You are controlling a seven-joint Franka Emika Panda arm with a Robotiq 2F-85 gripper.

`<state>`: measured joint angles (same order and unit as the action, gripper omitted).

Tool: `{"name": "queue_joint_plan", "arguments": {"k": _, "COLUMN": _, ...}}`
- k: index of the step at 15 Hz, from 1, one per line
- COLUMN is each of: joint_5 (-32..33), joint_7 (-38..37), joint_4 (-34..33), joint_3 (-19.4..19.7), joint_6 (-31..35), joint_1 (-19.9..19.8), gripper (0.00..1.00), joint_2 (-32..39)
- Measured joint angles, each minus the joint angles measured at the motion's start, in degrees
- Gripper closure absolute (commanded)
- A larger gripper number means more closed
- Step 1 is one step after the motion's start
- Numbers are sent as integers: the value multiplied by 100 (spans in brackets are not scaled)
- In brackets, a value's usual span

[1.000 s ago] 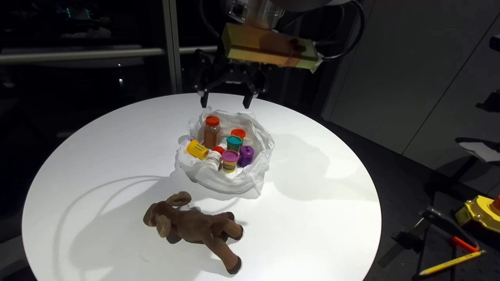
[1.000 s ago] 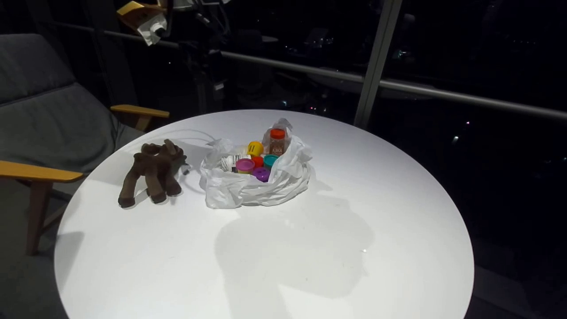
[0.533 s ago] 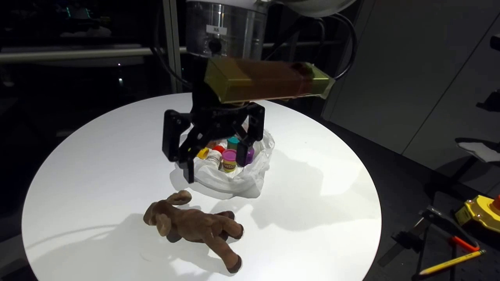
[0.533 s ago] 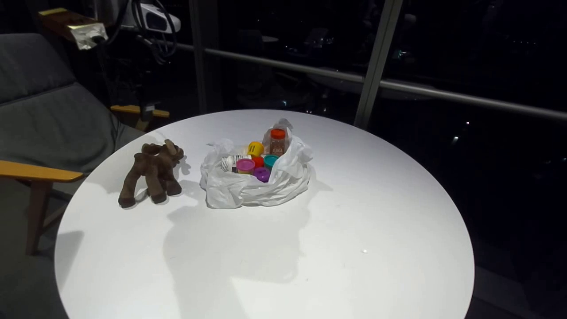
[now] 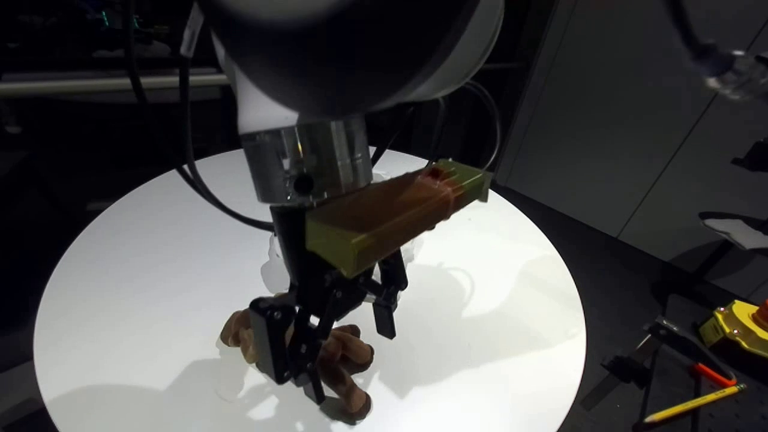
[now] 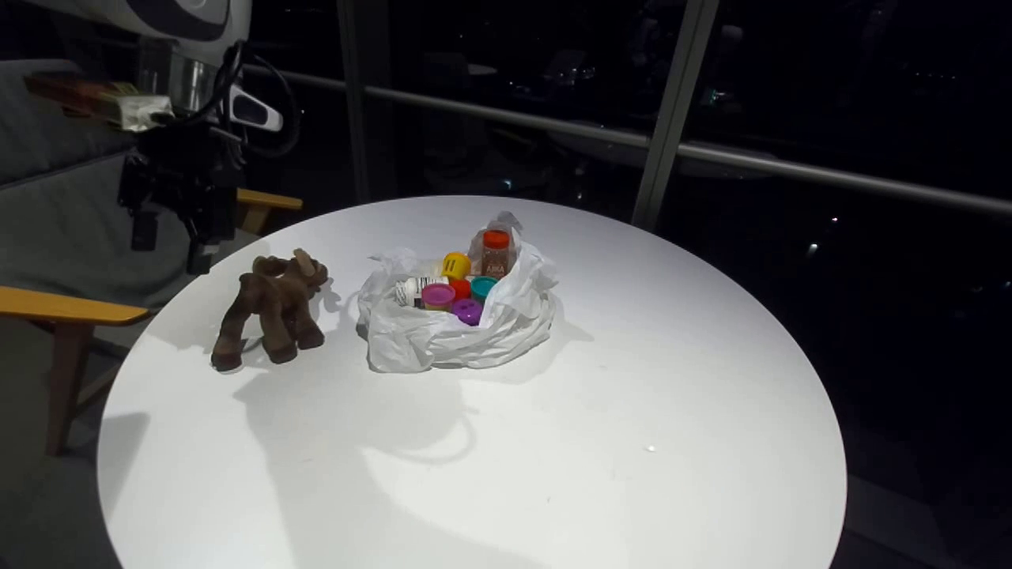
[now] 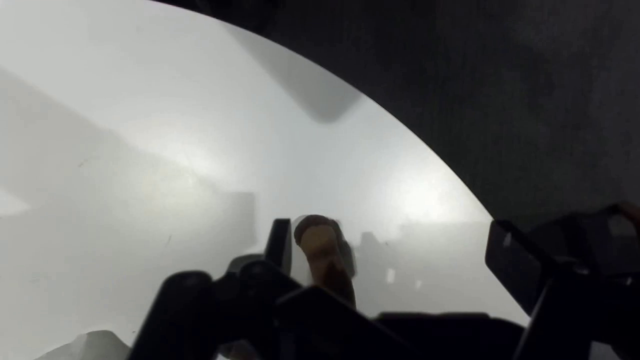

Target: Pick the objects on the table and put them in the plastic bag

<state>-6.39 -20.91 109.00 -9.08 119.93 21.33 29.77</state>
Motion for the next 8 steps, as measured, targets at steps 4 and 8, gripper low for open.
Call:
{"name": "queue_joint_plan", "arguments": {"k": 4, "joint_5": 391, "joint_7": -64, "joint_4": -195, "joint_3": 5, "joint_6": 633, "joint_1": 187, "gripper": 0, "joint_2": 494}}
{"name": "queue_joint_plan", "arguments": {"k": 8, "joint_5": 1210, "joint_7": -635, "joint_4": -212, "joint_3": 338, "joint_6": 1609, "joint_1": 620, "gripper": 0, "joint_2": 714}}
